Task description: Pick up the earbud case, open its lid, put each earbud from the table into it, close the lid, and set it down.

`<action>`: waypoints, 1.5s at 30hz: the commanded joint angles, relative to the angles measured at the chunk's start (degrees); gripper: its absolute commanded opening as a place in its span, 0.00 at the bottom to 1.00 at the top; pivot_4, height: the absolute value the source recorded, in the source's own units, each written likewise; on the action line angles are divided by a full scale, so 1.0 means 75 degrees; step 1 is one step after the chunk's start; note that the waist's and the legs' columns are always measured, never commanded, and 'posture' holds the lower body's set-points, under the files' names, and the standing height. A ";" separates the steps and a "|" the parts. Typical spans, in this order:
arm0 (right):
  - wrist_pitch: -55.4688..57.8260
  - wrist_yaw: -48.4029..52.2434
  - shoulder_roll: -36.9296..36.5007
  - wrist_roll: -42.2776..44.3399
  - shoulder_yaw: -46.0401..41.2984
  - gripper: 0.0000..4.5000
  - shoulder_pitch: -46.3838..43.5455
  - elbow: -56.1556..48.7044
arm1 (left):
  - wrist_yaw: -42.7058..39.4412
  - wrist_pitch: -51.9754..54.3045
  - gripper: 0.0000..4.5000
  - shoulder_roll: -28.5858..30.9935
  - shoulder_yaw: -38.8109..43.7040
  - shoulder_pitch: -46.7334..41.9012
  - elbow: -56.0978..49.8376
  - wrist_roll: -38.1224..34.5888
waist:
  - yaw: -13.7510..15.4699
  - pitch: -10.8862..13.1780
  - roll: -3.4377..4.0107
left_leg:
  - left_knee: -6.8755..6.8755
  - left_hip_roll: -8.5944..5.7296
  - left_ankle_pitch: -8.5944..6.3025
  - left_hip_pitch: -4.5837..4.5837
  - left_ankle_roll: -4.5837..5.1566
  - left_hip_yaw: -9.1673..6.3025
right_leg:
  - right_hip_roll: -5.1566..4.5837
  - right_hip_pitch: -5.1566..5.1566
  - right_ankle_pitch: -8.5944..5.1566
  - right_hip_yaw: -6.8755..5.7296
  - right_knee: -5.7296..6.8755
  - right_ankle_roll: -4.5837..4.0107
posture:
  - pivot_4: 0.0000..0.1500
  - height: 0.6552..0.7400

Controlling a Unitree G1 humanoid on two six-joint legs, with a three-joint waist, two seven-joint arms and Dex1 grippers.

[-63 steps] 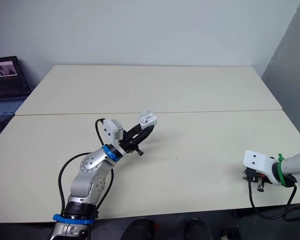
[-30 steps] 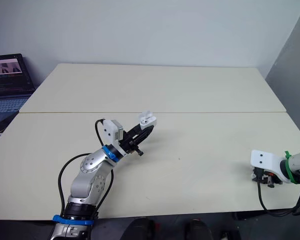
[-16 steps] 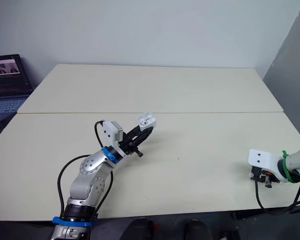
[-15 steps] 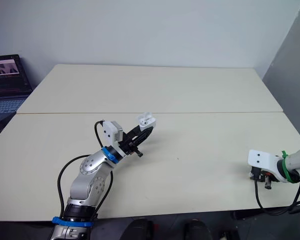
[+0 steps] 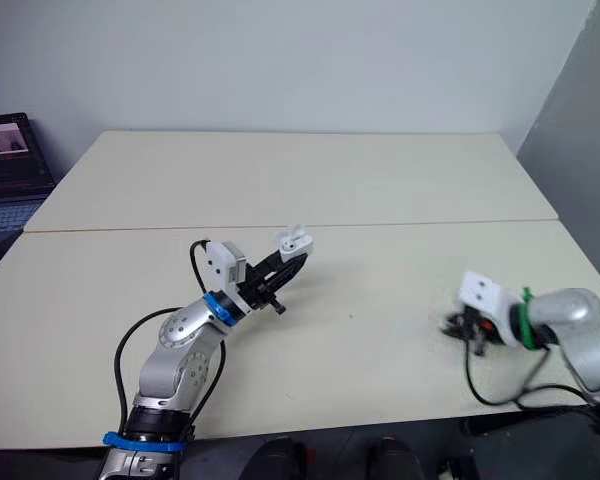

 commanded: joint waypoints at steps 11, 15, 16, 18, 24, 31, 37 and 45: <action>0.0031 -0.4264 0.4301 0.1044 -0.0415 0.09 -0.1935 -0.1225 | -0.0362 -0.0124 0.17 -0.0309 -0.0186 -0.0668 0.0166 -0.0130 | 0.0082 0.0001 0.0002 | -0.0003 -0.0030 -0.0002 -0.0039 0.0002 0.0003 | -0.0005 -0.0012 0.0016 -0.0006 -0.0009 -0.0025 | 1.00 1.00; -0.0565 -0.4630 0.4774 0.0679 0.0168 0.09 -0.1662 -0.0907 | -0.0336 -0.0099 0.17 -0.0396 -0.0225 -0.0788 0.0149 -0.0129 | 0.0067 0.0001 0.0003 | -0.0005 -0.0017 -0.0002 -0.0034 0.0002 -0.0003 | 0.0001 -0.0017 0.0015 -0.0010 0.0003 -0.0025 | 1.00 1.00; -0.0690 -0.4696 0.4900 0.0638 0.0291 0.09 -0.1565 -0.0830 | -0.0317 -0.0085 0.17 -0.0422 -0.0239 -0.0810 0.0121 -0.0133 | 0.0065 0.0001 0.0003 | -0.0005 -0.0014 -0.0002 -0.0032 0.0002 -0.0005 | 0.0004 -0.0017 0.0015 -0.0011 0.0005 -0.0025 | 1.00 1.00; -0.0833 -0.4791 0.5072 0.0618 0.0432 0.09 -0.1433 -0.0748 | -0.0295 -0.0076 0.17 -0.0448 -0.0266 -0.0824 0.0077 -0.0139 | 0.0057 0.0001 0.0004 | -0.0005 -0.0011 -0.0001 -0.0028 0.0003 -0.0004 | 0.0017 -0.0017 0.0010 -0.0009 0.0009 -0.0019 | 1.00 1.00; -0.0560 -0.5098 0.5440 0.1082 0.0280 0.09 -0.1106 -0.0763 | -0.0237 -0.0037 0.17 -0.0470 -0.0276 -0.0850 -0.0029 -0.0176 | 0.0043 0.0002 0.0005 | 0.0000 -0.0012 0.0000 -0.0028 0.0003 0.0003 | 0.0023 -0.0016 0.0011 -0.0005 0.0007 -0.0020 | 1.00 1.00; -0.0129 -0.5284 0.5543 0.1718 0.0040 0.09 -0.0890 -0.0873 | -0.0222 -0.0007 0.17 -0.0456 -0.0253 -0.0819 -0.0098 -0.0205 | 0.0035 0.0002 0.0006 | -0.0003 -0.0010 0.0000 -0.0028 0.0003 0.0000 | 0.0020 -0.0017 0.0014 -0.0002 0.0006 -0.0027 | 1.00 1.00; -0.0240 -0.5223 0.5216 0.1555 0.0193 0.09 -0.0732 -0.0784 | -0.0223 -0.0001 0.17 -0.0432 -0.0233 -0.0837 -0.0120 -0.0233 | 0.0030 0.0002 0.0006 | -0.0004 -0.0011 0.0000 -0.0029 0.0003 0.0003 | 0.0021 -0.0018 0.0008 -0.0001 0.0004 -0.0018 | 1.00 1.00; -0.0553 -0.5180 0.4981 0.1352 0.0381 0.09 -0.0747 -0.0600 | -0.0236 -0.0004 0.17 -0.0408 -0.0269 -0.0798 -0.0174 -0.0293 | 0.0030 0.0002 0.0006 | -0.0004 -0.0011 0.0000 -0.0029 0.0003 0.0002 | 0.0021 -0.0018 0.0002 -0.0001 0.0004 -0.0008 | 1.00 1.00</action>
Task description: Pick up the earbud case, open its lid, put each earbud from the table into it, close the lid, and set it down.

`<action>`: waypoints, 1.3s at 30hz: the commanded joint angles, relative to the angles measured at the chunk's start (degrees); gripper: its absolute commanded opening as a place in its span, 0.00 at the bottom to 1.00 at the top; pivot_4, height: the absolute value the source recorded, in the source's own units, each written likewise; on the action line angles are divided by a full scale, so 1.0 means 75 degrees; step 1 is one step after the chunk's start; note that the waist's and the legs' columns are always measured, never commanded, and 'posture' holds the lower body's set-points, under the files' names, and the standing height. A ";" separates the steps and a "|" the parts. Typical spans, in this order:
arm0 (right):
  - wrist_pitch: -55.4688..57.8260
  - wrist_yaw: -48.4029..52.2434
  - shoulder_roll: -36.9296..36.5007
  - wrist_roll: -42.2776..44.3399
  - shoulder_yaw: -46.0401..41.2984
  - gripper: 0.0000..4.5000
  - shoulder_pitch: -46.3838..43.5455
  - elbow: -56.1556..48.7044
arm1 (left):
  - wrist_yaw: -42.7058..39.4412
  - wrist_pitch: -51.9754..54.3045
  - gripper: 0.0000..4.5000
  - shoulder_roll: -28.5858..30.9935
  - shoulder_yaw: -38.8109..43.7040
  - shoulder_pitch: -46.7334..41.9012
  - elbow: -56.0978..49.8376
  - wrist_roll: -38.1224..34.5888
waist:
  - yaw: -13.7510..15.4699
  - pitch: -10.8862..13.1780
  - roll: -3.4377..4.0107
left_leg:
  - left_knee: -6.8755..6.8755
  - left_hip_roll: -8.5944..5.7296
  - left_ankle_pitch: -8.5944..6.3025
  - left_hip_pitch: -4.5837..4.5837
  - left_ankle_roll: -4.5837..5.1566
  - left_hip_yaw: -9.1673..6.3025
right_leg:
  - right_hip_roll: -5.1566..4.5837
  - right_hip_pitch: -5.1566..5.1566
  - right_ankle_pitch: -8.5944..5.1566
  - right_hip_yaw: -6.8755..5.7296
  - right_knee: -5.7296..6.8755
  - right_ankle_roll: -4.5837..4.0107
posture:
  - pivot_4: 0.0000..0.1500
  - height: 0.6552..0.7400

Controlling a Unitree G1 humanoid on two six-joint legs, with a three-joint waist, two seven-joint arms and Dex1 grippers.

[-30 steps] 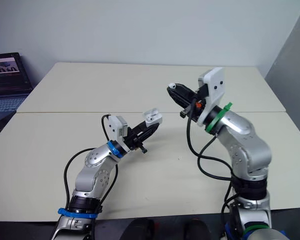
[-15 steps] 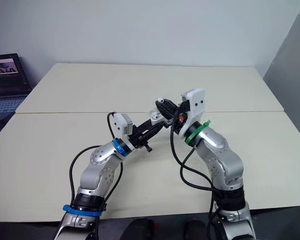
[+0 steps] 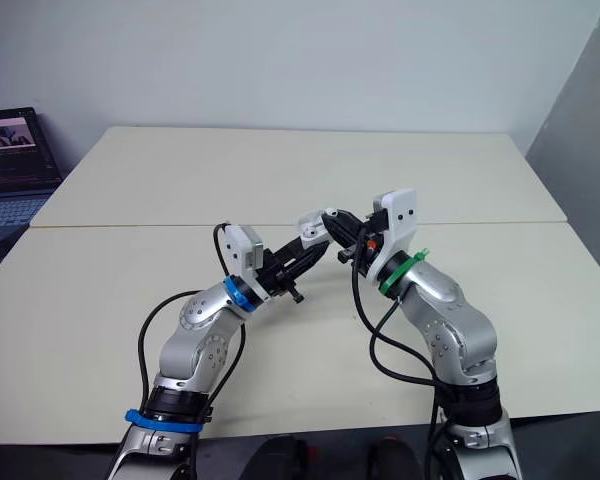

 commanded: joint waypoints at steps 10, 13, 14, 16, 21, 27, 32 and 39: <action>-0.0437 0.0233 -0.0345 -0.0375 0.0355 0.09 -0.0046 0.0020 | -0.0059 -0.0090 0.17 0.0033 -0.0006 -0.0041 -0.0464 -0.0136 | 0.0000 0.0000 0.0000 | -0.0002 0.0001 0.0000 -0.0001 0.0000 -0.0001 | -0.0001 -0.0001 -0.0002 0.0000 -0.0004 0.0002 | 1.00 1.00; -0.0431 0.0255 -0.0412 -0.0426 0.0412 0.09 -0.0067 0.0055 | -0.0076 -0.0091 0.17 0.0032 -0.0008 -0.0034 -0.0473 -0.0149 | 0.0001 0.0000 0.0000 | -0.0002 0.0001 0.0000 -0.0001 0.0000 0.0000 | -0.0003 -0.0001 -0.0002 0.0000 -0.0005 0.0003 | 1.00 1.00; -0.0418 0.0261 -0.0422 -0.0440 0.0421 0.09 -0.0068 0.0065 | -0.0085 -0.0093 0.17 0.0033 -0.0010 -0.0029 -0.0480 -0.0152 | 0.0001 0.0000 0.0000 | -0.0002 0.0001 0.0000 -0.0001 0.0000 -0.0001 | -0.0004 -0.0001 -0.0002 0.0000 -0.0005 0.0003 | 1.00 1.00; -0.0391 0.0288 -0.0444 -0.0472 0.0440 0.09 -0.0068 0.0081 | -0.0164 -0.0136 0.17 0.0066 -0.0049 -0.0009 -0.0505 -0.0130 | 0.0001 0.0000 0.0000 | -0.0003 0.0001 0.0000 -0.0001 0.0000 -0.0001 | -0.0004 -0.0001 -0.0002 0.0000 -0.0006 0.0003 | 1.00 1.00; -0.0316 0.0323 -0.0515 -0.0495 0.0491 0.09 -0.0015 0.0076 | -0.0191 -0.0142 0.17 0.0052 -0.0047 0.0026 -0.0534 -0.0121 | 0.0001 0.0000 0.0000 | -0.0004 0.0002 0.0000 -0.0002 0.0000 0.0000 | -0.0007 -0.0001 -0.0002 0.0000 -0.0008 0.0003 | 1.00 1.00; -0.0206 0.0308 -0.0576 -0.0469 0.0504 0.09 0.0076 0.0007 | -0.0199 -0.0150 0.17 0.0076 -0.0005 0.0010 -0.0528 -0.0121 | 0.0001 0.0000 0.0000 | -0.0004 0.0001 0.0000 -0.0003 0.0000 -0.0001 | -0.0009 -0.0002 -0.0003 0.0000 -0.0008 0.0004 | 1.00 1.00; -0.0258 0.0331 -0.0617 -0.0481 0.0496 0.45 0.0074 -0.0001 | -0.0187 -0.0137 0.17 0.0071 -0.0012 0.0033 -0.0560 -0.0125 | 0.0001 0.0000 0.0001 | -0.0004 0.0001 0.0000 -0.0003 0.0000 -0.0001 | -0.0010 -0.0002 -0.0004 -0.0001 -0.0010 0.0005 | 1.00 1.00; -0.0242 0.0557 -0.0603 0.0023 0.0196 0.45 0.0122 -0.0148 | -0.0147 -0.0106 0.17 0.0056 0.0004 0.0029 -0.0529 -0.0128 | 0.0002 0.0000 0.0000 | -0.0006 0.0003 0.0000 -0.0004 0.0000 -0.0001 | -0.0012 -0.0003 -0.0005 -0.0001 -0.0010 0.0007 | 1.00 1.00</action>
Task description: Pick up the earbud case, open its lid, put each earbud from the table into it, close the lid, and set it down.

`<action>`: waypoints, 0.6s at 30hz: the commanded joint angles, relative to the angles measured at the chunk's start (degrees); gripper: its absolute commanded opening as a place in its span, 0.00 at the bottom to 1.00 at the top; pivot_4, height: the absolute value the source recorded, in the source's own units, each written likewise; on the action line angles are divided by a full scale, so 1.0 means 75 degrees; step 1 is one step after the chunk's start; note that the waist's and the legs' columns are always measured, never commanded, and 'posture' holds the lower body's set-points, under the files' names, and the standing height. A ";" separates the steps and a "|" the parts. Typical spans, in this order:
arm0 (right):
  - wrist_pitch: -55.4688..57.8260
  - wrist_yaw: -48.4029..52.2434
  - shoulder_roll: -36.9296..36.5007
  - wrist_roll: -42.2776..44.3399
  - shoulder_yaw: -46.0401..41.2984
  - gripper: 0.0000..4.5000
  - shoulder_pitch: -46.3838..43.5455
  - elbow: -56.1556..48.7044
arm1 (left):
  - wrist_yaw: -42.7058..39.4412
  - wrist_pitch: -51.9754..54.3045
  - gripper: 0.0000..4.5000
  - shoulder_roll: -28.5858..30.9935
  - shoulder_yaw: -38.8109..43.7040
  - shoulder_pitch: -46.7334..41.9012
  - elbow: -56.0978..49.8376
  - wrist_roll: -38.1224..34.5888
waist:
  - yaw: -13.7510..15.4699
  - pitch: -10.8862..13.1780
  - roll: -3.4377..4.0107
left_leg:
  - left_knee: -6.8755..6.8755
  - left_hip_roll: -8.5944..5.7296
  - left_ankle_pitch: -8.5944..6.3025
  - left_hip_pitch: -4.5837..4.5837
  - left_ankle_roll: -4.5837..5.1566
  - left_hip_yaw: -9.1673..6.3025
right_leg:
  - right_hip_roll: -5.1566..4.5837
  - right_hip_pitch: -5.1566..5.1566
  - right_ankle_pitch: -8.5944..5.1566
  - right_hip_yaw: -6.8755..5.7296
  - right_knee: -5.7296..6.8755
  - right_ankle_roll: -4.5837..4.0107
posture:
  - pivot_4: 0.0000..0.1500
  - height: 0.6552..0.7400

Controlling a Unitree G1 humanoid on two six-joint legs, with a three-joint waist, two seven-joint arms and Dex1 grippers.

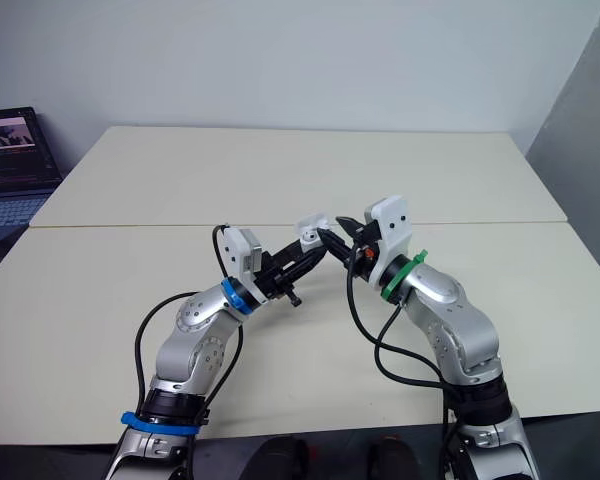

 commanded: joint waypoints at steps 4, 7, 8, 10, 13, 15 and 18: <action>0.0564 0.0807 -0.0458 0.1578 -0.0950 0.45 0.0356 -0.0967 | 0.0056 -0.0095 0.17 -0.0018 0.0081 -0.0054 -0.0346 -0.0128 | 0.0020 0.0002 0.0003 | 0.0000 -0.0001 0.0000 -0.0007 0.0000 -0.0001 | -0.0007 0.0001 0.0001 -0.0001 -0.0010 -0.0001 | 1.00 1.00; 0.0961 0.1181 -0.1231 0.2041 -0.1236 0.45 0.0496 -0.1417 | 0.0043 -0.0114 0.17 0.0029 0.0132 -0.0052 -0.0264 -0.0122 | 0.0029 0.0003 0.0005 | 0.0002 -0.0003 -0.0001 -0.0018 0.0002 -0.0004 | -0.0012 -0.0001 0.0002 -0.0005 -0.0023 -0.0002 | 1.00 1.00; 0.1065 0.1218 -0.1416 0.2174 -0.1330 0.45 0.0483 -0.1487 | 0.0042 -0.0122 0.17 0.0038 0.0141 -0.0065 -0.0233 -0.0121 | 0.0029 0.0003 0.0005 | 0.0001 -0.0004 -0.0001 -0.0019 0.0002 -0.0003 | -0.0012 -0.0002 0.0001 -0.0004 -0.0024 -0.0002 | 1.00 1.00; 0.1228 0.1181 -0.1687 0.2379 -0.1533 0.45 0.0361 -0.1520 | 0.0042 -0.0130 0.17 0.0044 0.0156 -0.0089 -0.0189 -0.0118 | 0.0030 0.0004 0.0006 | -0.0001 0.0000 -0.0001 -0.0020 0.0002 -0.0005 | -0.0011 -0.0005 0.0000 -0.0007 -0.0024 0.0000 | 1.00 1.00; 0.1258 0.1164 -0.2081 0.2374 -0.1761 0.45 0.0264 -0.1434 | 0.0013 -0.0137 0.17 0.0063 0.0164 -0.0106 -0.0138 -0.0105 | 0.0029 0.0005 0.0008 | -0.0002 0.0005 -0.0001 -0.0020 0.0002 -0.0005 | -0.0008 -0.0011 -0.0003 -0.0007 -0.0021 0.0004 | 1.00 1.00; 0.1186 0.1275 -0.2363 0.2312 -0.1875 0.49 0.0314 -0.1342 | -0.0025 -0.0146 0.17 0.0091 0.0183 -0.0141 -0.0076 -0.0107 | 0.0030 0.0005 0.0007 | -0.0002 0.0004 -0.0001 -0.0024 0.0002 -0.0006 | -0.0008 -0.0013 -0.0005 -0.0008 -0.0020 0.0007 | 1.00 1.00; 0.1097 0.1430 -0.2680 0.2276 -0.1997 0.65 0.0411 -0.1207 | -0.0081 -0.0166 0.17 0.0143 0.0206 -0.0211 0.0028 -0.0120 | 0.0032 0.0005 0.0007 | -0.0001 -0.0002 -0.0001 -0.0029 0.0002 -0.0002 | -0.0008 -0.0018 -0.0005 -0.0005 -0.0022 0.0008 | 1.00 1.00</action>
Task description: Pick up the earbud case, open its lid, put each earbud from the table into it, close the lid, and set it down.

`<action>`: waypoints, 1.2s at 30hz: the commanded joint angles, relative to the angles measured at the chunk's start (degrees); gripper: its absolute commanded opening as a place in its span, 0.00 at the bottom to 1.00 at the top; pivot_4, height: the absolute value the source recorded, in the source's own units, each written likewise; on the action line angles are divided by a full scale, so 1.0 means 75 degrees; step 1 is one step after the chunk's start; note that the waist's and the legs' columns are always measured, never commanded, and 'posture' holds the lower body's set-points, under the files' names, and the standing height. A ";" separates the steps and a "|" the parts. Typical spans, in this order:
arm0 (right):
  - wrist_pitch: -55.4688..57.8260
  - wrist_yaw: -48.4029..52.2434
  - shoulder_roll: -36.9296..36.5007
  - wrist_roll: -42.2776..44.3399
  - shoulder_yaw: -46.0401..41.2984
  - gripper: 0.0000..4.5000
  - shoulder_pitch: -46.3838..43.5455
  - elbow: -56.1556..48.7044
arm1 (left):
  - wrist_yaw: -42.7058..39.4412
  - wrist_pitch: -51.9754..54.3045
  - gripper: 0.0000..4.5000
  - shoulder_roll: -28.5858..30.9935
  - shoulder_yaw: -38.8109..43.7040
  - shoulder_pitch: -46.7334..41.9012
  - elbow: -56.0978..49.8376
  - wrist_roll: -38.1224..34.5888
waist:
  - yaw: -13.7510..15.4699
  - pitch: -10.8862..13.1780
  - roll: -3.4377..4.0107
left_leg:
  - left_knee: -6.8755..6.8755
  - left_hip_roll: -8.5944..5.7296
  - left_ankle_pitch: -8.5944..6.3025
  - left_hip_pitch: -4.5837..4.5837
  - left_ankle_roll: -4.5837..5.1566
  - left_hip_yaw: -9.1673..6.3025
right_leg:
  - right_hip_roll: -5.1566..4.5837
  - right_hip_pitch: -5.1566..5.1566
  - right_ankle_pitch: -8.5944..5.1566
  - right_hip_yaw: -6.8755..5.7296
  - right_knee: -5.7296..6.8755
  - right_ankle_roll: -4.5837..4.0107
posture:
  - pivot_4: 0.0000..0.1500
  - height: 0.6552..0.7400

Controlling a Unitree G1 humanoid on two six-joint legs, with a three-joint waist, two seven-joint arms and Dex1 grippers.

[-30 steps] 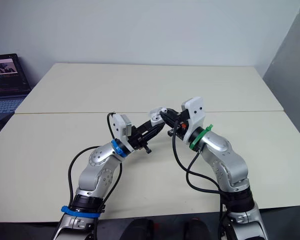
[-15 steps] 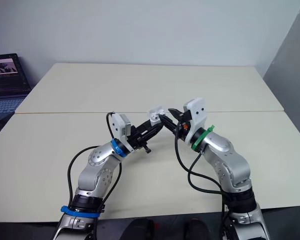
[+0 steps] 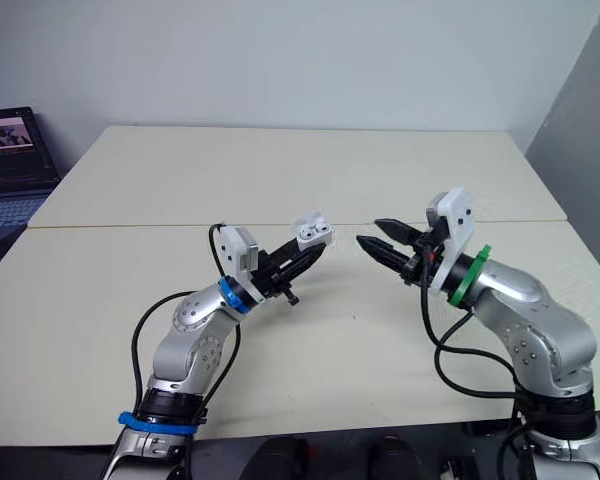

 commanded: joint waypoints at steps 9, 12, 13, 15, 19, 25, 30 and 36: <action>-0.0506 -0.0367 0.0026 -0.0706 0.0134 0.90 -0.0385 0.0623 | -0.0295 -0.0093 0.17 0.0038 -0.0049 -0.0310 -0.0048 -0.0125 | 0.0000 0.0000 0.0000 | 0.0002 -0.0001 0.0000 -0.0011 0.0000 0.0005 | 0.0006 -0.0013 0.0001 -0.0002 0.0002 0.0000 | 1.00 1.00; -0.0522 -0.0465 0.0120 -0.0941 0.0317 0.67 -0.0591 0.0956 | -0.0450 -0.0062 0.17 0.0082 -0.0133 -0.0330 -0.0130 -0.0164 | 0.0001 0.0000 0.0000 | 0.0002 -0.0001 0.0000 -0.0011 0.0000 0.0003 | 0.0014 -0.0013 0.0002 0.0000 0.0004 -0.0002 | 1.00 1.00; -0.0431 -0.0543 0.0205 -0.0946 0.0331 0.59 -0.0697 0.1106 | -0.0504 -0.0032 0.17 0.0088 -0.0167 -0.0322 -0.0192 -0.0189 | 0.0001 0.0000 0.0000 | 0.0002 -0.0001 0.0000 -0.0011 0.0000 0.0004 | 0.0017 -0.0013 0.0003 0.0001 0.0004 -0.0004 | 1.00 1.00; -0.0419 -0.0566 0.0274 -0.1061 0.0404 0.44 -0.0861 0.1384 | -0.0564 0.0039 0.17 0.0084 -0.0220 -0.0313 -0.0282 -0.0239 | -0.0001 0.0000 0.0000 | 0.0002 -0.0001 0.0000 -0.0012 0.0000 0.0007 | 0.0017 -0.0015 0.0005 0.0002 0.0004 -0.0008 | 1.00 1.00; -0.0468 -0.0214 0.0193 -0.1329 0.0741 0.09 -0.1144 0.1909 | -0.0886 0.0095 0.17 0.0186 -0.0441 -0.0180 -0.0505 -0.0246 | -0.0004 0.0000 0.0001 | 0.0001 -0.0001 0.0000 -0.0012 0.0000 0.0007 | 0.0023 -0.0015 0.0008 0.0002 0.0004 -0.0013 | 1.00 1.00; -0.0247 0.0251 0.0384 -0.1540 0.1404 0.01 -0.1864 0.2602 | -0.1115 0.0092 0.17 0.0247 -0.0622 -0.0127 -0.0560 -0.0246 | -0.0014 0.0003 0.0005 | 0.0001 0.0000 0.0000 -0.0014 0.0000 0.0013 | 0.0025 -0.0028 0.0013 0.0004 0.0013 -0.0020 | 1.00 1.00; 0.0070 0.0708 0.0532 -0.1328 0.1577 0.01 -0.2317 0.2661 | -0.1127 0.0091 0.17 0.0273 -0.0655 -0.0193 -0.0491 -0.0185 | -0.0021 0.0003 0.0005 | 0.0002 0.0002 0.0000 -0.0017 0.0000 0.0012 | 0.0028 -0.0038 0.0014 0.0004 0.0029 -0.0022 | 1.00 1.00; 0.0735 0.1034 0.0458 -0.0963 0.1561 0.01 -0.2358 0.2004 | -0.1139 0.0049 0.17 0.0328 -0.0663 -0.0165 -0.0436 -0.0110 | -0.0020 0.0003 0.0005 | 0.0009 -0.0002 0.0001 -0.0056 0.0000 0.0014 | 0.0024 -0.0079 0.0023 0.0004 0.0037 -0.0035 | 1.00 1.00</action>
